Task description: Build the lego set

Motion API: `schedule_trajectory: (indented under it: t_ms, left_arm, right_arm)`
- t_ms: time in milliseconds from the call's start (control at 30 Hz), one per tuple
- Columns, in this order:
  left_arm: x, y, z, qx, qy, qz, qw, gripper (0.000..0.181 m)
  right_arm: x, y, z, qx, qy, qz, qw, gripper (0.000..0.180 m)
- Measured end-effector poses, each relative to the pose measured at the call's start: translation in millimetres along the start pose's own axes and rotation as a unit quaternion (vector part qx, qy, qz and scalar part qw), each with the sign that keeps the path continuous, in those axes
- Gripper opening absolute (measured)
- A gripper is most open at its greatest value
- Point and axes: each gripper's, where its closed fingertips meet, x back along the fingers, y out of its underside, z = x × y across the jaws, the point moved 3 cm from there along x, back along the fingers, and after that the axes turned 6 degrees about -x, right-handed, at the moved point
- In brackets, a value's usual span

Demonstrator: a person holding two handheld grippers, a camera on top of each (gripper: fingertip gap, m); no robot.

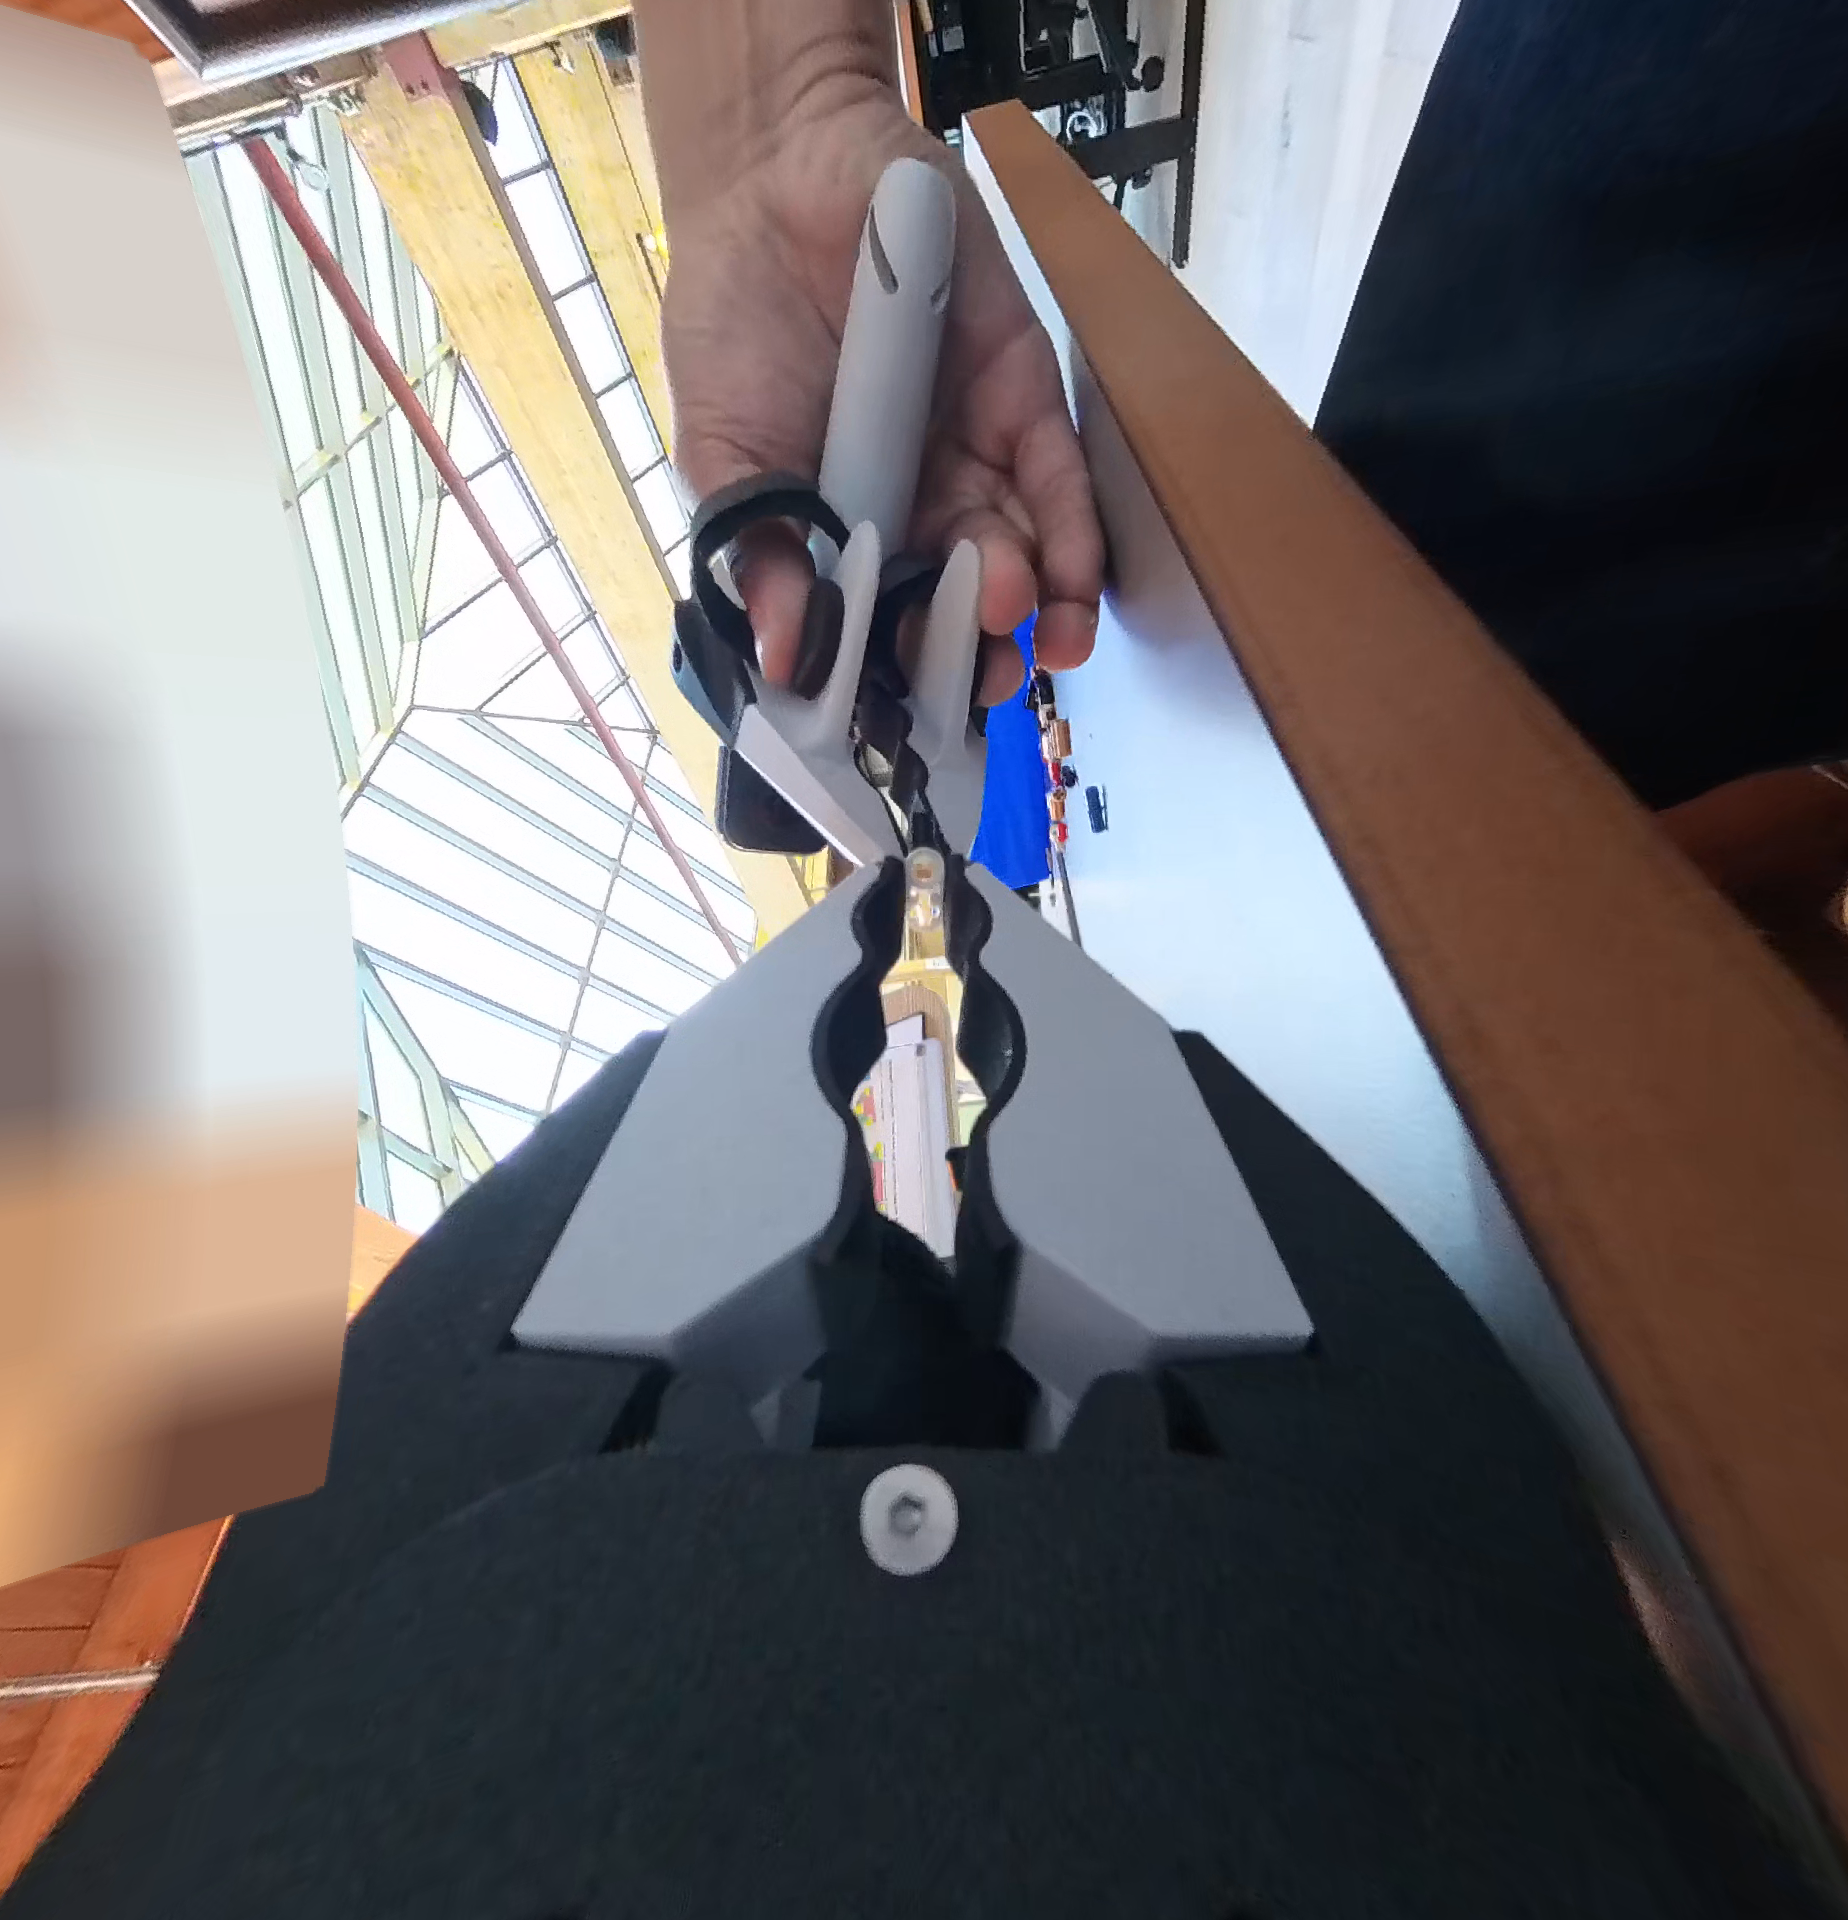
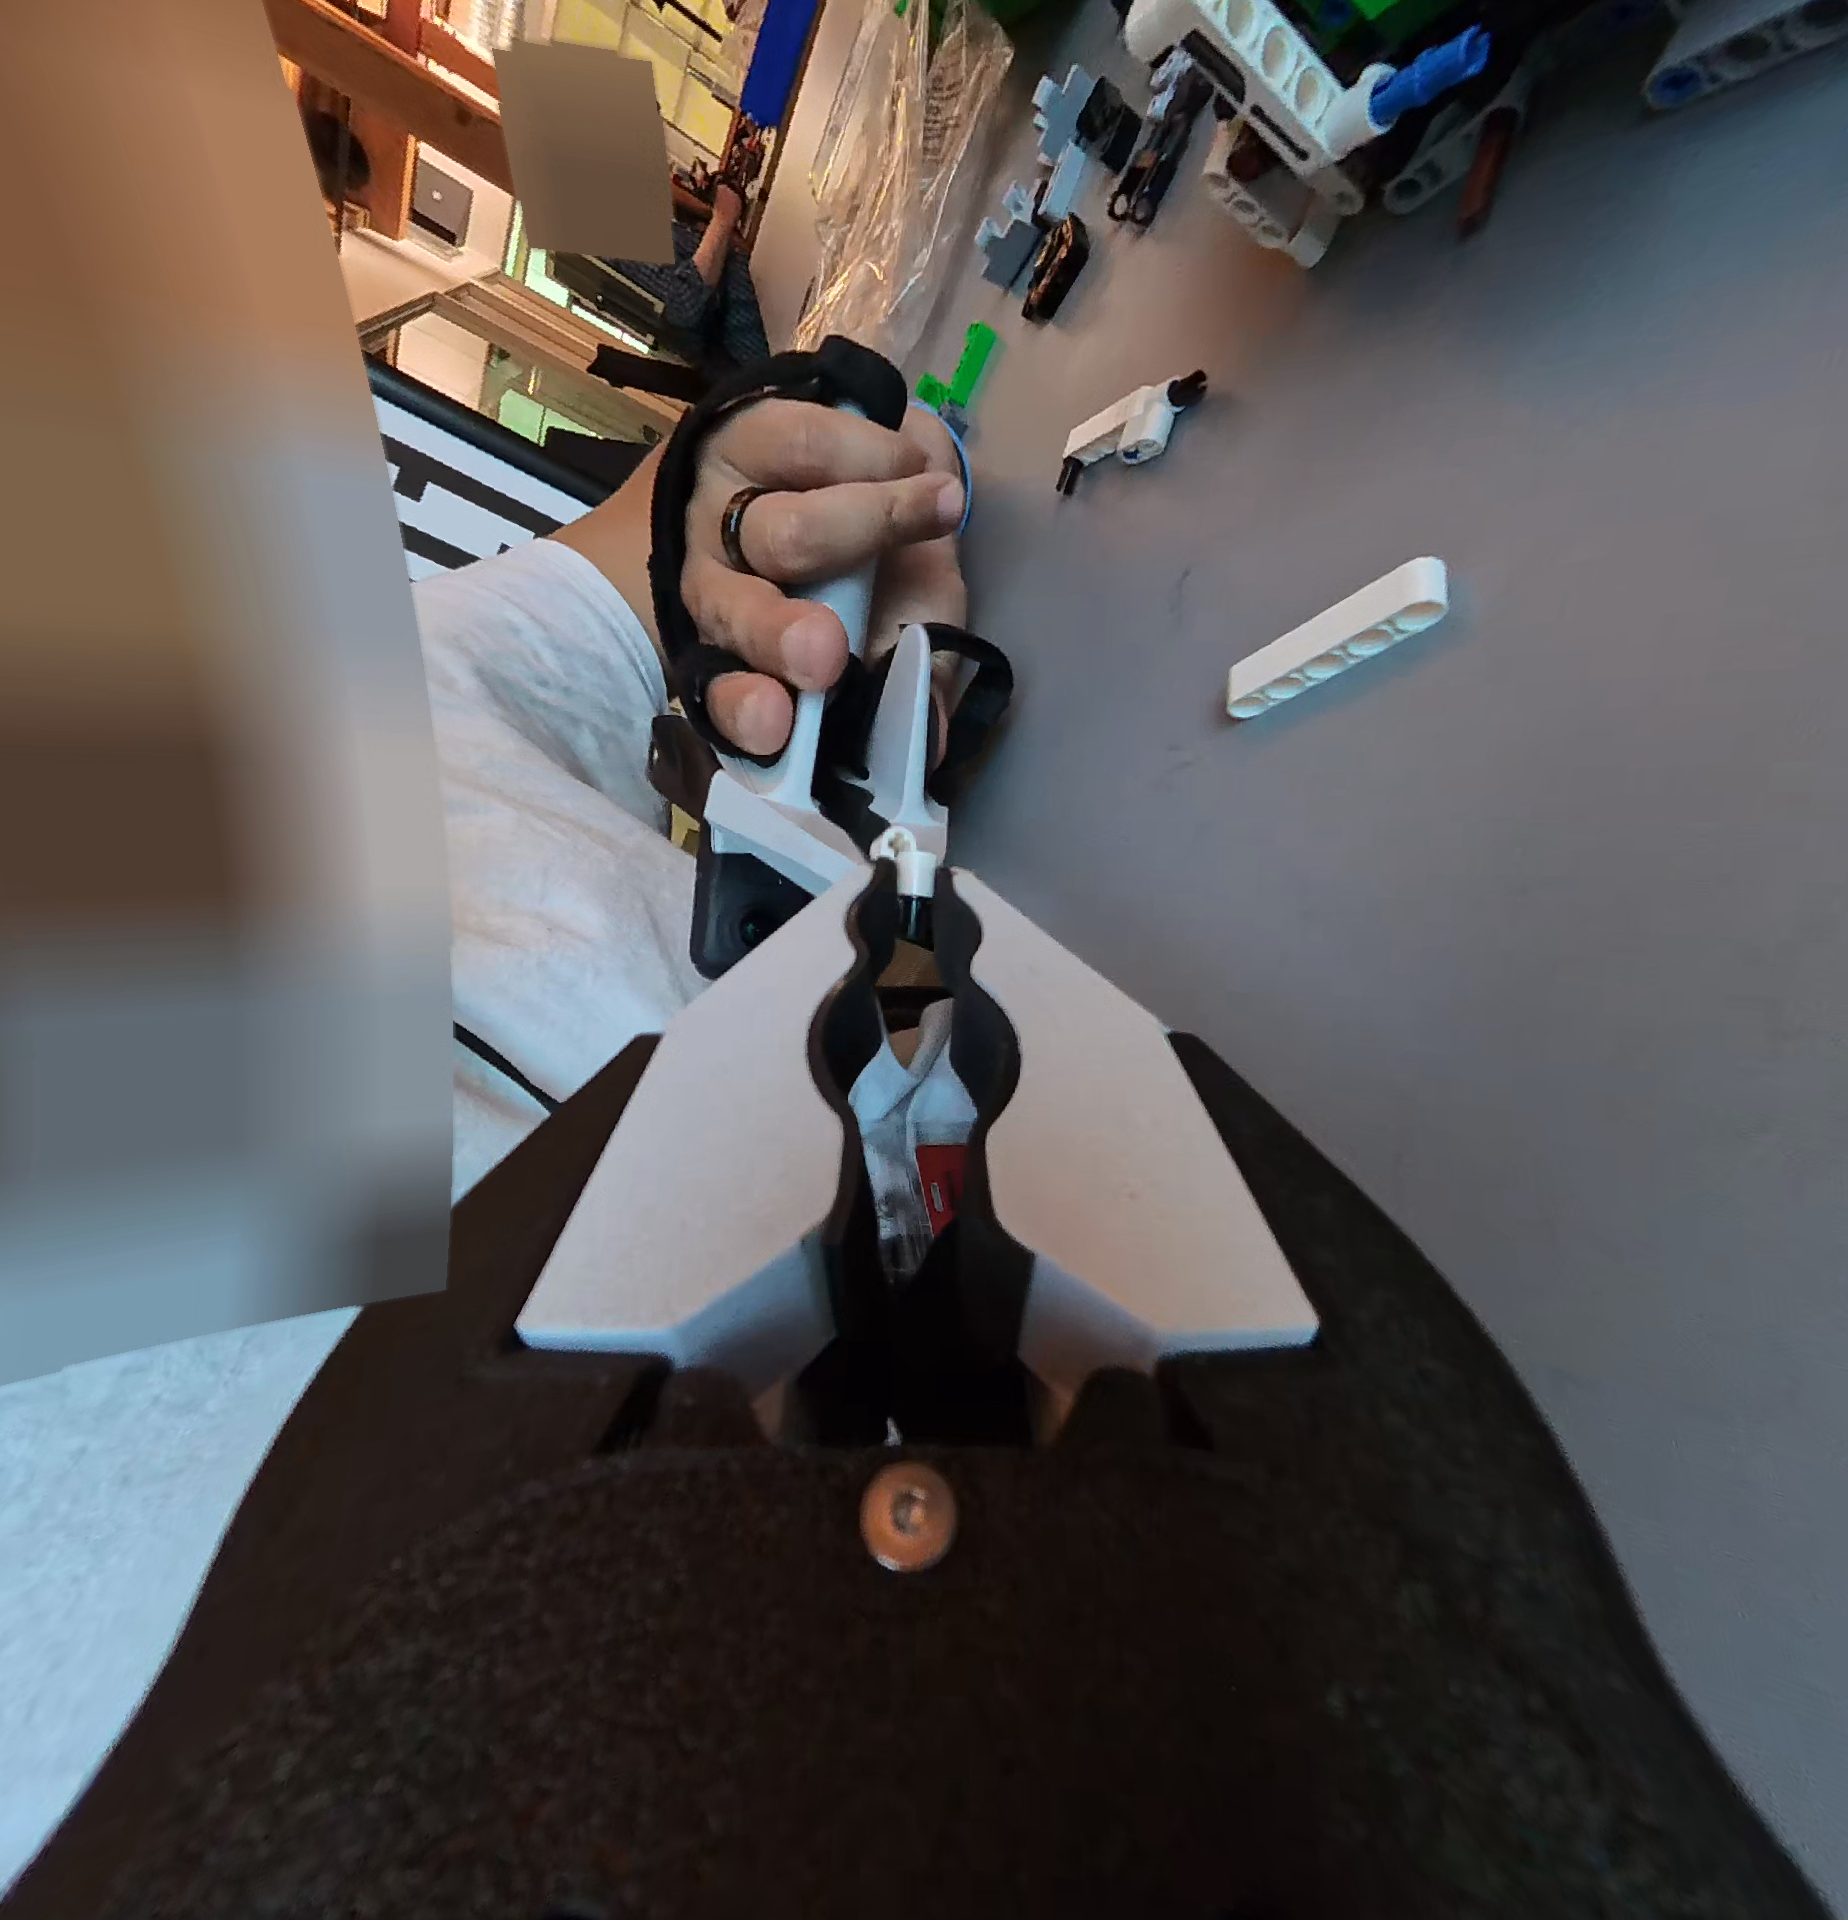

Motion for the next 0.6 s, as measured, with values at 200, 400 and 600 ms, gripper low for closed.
schedule_trajectory:
  t_ms: [200, 400, 600]
  left_arm:
    - [1.1, 0.8, 1.8, 0.004, 0.006, -0.004, 1.000, 0.004]
    - [2.3, 2.4, 2.4, -0.007, 0.003, 0.004, 1.000, 0.004]
    - [5.0, 0.7, 4.0, -0.010, 0.003, 0.012, 1.000, 0.004]
  right_arm:
    - [-1.2, 0.1, 1.5, -0.002, 0.009, 0.001, 1.000, 0.005]
    - [0.3, 0.2, 1.3, 0.001, -0.001, -0.017, 1.000, 0.005]
    - [-1.3, 3.3, 1.8, -0.004, 0.001, -0.039, 0.999, 0.005]
